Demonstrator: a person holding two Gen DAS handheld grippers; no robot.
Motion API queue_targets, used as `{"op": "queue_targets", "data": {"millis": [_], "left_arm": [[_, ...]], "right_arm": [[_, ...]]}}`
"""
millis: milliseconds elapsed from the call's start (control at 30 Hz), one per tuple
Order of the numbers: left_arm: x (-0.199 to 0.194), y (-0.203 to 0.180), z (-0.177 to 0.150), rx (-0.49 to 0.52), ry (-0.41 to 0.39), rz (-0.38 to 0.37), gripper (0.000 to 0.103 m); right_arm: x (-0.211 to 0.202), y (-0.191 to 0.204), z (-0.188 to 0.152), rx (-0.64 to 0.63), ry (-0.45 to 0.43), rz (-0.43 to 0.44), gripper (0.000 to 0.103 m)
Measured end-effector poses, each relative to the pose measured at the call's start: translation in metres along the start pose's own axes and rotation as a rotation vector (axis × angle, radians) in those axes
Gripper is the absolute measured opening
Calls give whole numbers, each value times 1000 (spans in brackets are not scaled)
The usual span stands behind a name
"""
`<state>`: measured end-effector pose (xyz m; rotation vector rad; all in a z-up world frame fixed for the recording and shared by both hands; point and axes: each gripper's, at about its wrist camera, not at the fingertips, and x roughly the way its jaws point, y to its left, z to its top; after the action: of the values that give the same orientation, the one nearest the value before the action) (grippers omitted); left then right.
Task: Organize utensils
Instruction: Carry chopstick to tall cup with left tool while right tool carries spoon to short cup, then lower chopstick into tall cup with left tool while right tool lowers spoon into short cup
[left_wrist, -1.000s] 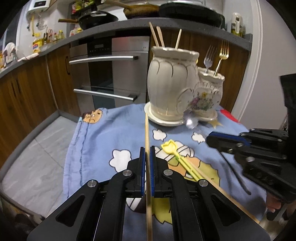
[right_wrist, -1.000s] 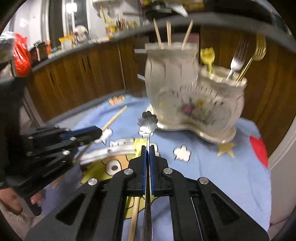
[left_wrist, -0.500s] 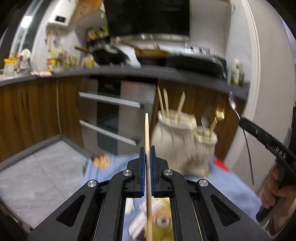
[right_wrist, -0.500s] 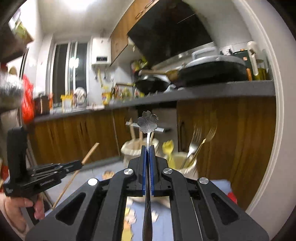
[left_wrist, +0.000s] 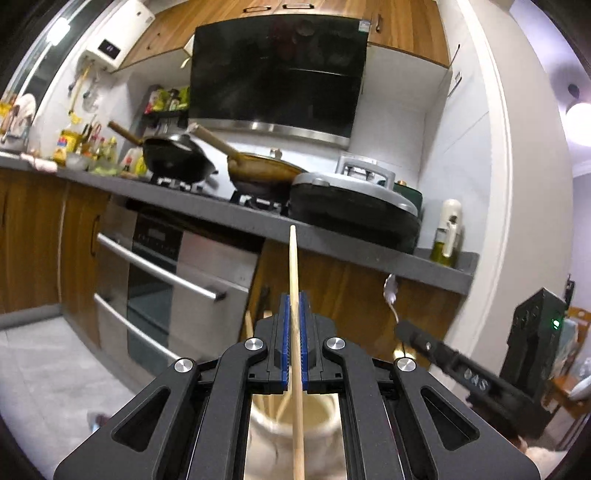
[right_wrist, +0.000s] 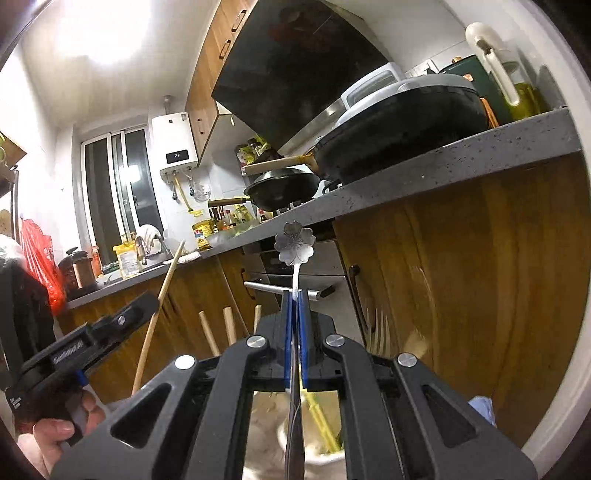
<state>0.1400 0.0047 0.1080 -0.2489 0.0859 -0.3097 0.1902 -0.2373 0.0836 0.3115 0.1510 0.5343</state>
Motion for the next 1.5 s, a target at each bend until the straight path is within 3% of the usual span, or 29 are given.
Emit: {"op": "queue_targets", "data": {"millis": [200, 467, 833, 1267, 1500], "left_arm": [[31, 0, 7, 14, -69, -3, 5], [53, 4, 0, 32, -106, 55, 5], [22, -5, -14, 120, -101, 37, 5], [-24, -4, -53, 135, 89, 43, 5], [-31, 5, -58, 118, 91, 39, 5]], "right_arm": [[21, 5, -4, -76, -30, -25, 3], [32, 6, -10, -111, -54, -87, 3], [37, 14, -22, -166, -21, -118, 3], [-11, 32, -49, -229, 43, -226, 3], [-30, 31, -61, -214, 24, -225, 3]]}}
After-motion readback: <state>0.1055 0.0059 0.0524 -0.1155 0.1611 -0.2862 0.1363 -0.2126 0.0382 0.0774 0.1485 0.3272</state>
